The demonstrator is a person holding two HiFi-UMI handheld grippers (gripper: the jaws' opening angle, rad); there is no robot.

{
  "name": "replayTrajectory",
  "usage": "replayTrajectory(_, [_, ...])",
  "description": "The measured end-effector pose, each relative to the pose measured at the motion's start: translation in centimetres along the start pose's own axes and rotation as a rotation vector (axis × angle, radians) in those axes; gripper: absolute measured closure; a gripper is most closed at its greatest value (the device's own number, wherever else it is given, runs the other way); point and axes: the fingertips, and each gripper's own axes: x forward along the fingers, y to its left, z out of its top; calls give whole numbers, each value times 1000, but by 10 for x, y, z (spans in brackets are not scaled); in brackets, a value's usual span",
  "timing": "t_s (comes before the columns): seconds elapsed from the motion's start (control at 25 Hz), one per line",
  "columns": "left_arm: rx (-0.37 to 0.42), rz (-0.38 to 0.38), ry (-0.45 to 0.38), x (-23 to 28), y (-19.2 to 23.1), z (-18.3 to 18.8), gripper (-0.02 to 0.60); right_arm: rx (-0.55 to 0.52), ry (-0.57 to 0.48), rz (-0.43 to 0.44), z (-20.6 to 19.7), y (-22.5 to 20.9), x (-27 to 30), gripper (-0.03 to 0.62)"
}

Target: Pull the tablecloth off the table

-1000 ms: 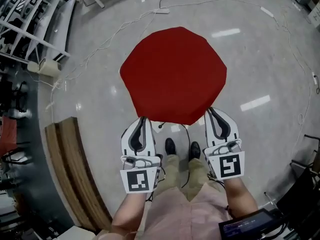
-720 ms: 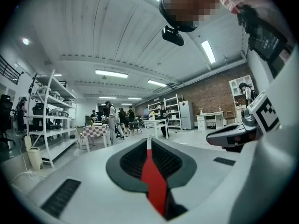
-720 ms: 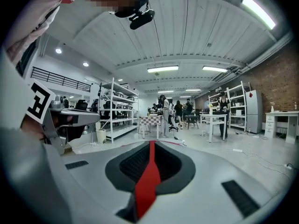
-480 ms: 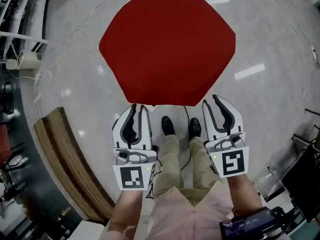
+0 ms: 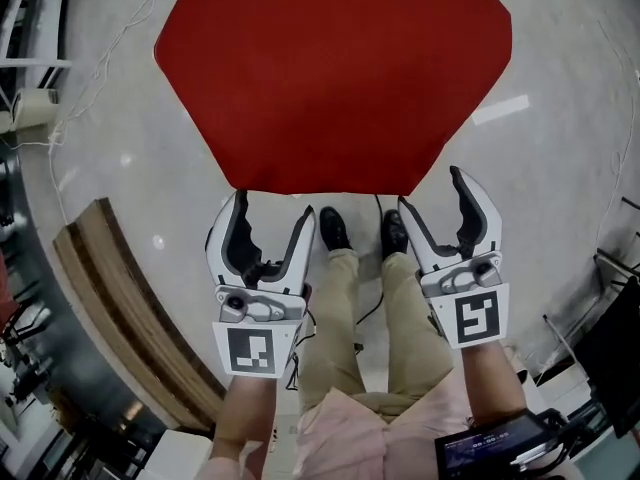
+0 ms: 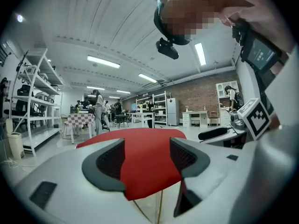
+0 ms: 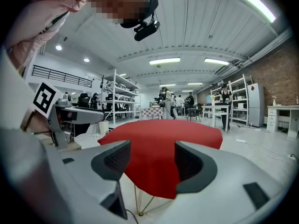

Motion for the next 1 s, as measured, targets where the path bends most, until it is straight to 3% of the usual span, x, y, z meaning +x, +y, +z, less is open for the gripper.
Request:
replayTrajectory(0.16, [26, -17, -21, -1, -3, -22, 270, -41, -6, 9, -29, 1, -2, 285])
replayTrajectory(0.48, [85, 60, 34, 5, 4, -81, 221, -113, 12, -21, -82, -1, 8, 252])
replayTrajectory(0.64, [124, 83, 36, 8, 10, -83, 221, -158, 38, -56, -92, -2, 12, 246])
replayTrajectory(0.76, [150, 99, 30, 10, 10, -80, 221, -268, 117, -30, -103, 2, 12, 246])
replayTrajectory(1.0, [180, 123, 44, 19, 11, -81, 222, -375, 138, -35, -105, 4, 19, 246])
